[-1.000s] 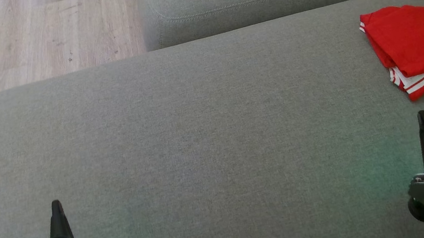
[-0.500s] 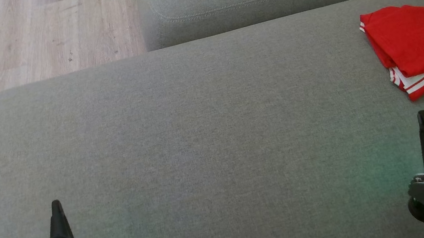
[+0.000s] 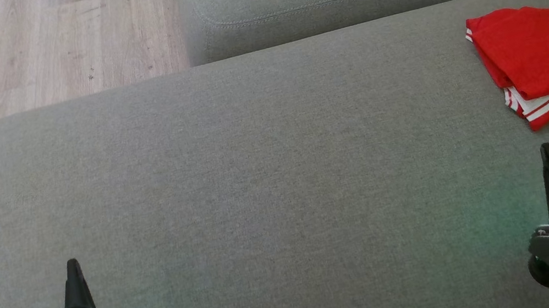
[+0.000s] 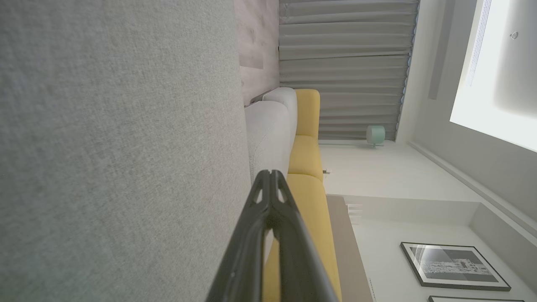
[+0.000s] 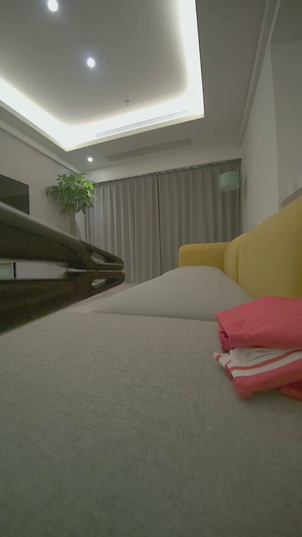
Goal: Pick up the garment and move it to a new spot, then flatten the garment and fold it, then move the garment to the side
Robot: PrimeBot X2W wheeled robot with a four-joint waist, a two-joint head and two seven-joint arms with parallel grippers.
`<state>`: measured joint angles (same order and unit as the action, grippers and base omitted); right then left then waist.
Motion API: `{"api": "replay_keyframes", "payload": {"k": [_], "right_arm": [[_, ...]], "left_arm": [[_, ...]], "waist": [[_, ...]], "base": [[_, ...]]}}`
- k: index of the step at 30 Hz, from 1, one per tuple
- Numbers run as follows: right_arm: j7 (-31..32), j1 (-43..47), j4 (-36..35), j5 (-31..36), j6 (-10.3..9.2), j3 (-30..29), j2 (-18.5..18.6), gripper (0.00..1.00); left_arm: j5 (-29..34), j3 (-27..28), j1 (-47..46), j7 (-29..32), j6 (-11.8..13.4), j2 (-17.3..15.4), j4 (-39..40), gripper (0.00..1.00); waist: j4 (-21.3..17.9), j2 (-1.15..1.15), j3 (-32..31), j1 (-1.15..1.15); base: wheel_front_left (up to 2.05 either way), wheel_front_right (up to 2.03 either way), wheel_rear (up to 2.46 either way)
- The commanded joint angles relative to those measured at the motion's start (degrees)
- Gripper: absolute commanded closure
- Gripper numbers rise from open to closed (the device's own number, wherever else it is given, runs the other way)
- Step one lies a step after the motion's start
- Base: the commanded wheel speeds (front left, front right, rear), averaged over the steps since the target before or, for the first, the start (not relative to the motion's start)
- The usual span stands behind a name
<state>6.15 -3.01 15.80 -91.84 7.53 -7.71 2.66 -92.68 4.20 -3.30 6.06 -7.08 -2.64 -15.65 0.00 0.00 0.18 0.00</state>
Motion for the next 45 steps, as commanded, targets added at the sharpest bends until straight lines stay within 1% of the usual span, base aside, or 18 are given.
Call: {"api": "replay_keyframes", "payload": {"k": [1, 45], "right_arm": [[0.3, -3.2, -1.8, -0.3, -0.04, 1.2, 0.2, 1.00], [0.3, -3.2, -1.8, -0.3, -0.04, 1.2, 0.2, 1.00]], "left_arm": [[0.6, 2.4, -2.9, 0.5, -0.4, -0.2, 1.6, 1.00], [0.5, 2.3, -2.9, 0.4, -0.4, -0.2, 1.6, 1.00]], "waist": [[0.0, 0.00, 0.0, 0.00], [0.0, 0.00, 0.0, 0.00]], "base": [[0.00, 0.00, 0.00], [0.00, 0.00, 0.00]]}}
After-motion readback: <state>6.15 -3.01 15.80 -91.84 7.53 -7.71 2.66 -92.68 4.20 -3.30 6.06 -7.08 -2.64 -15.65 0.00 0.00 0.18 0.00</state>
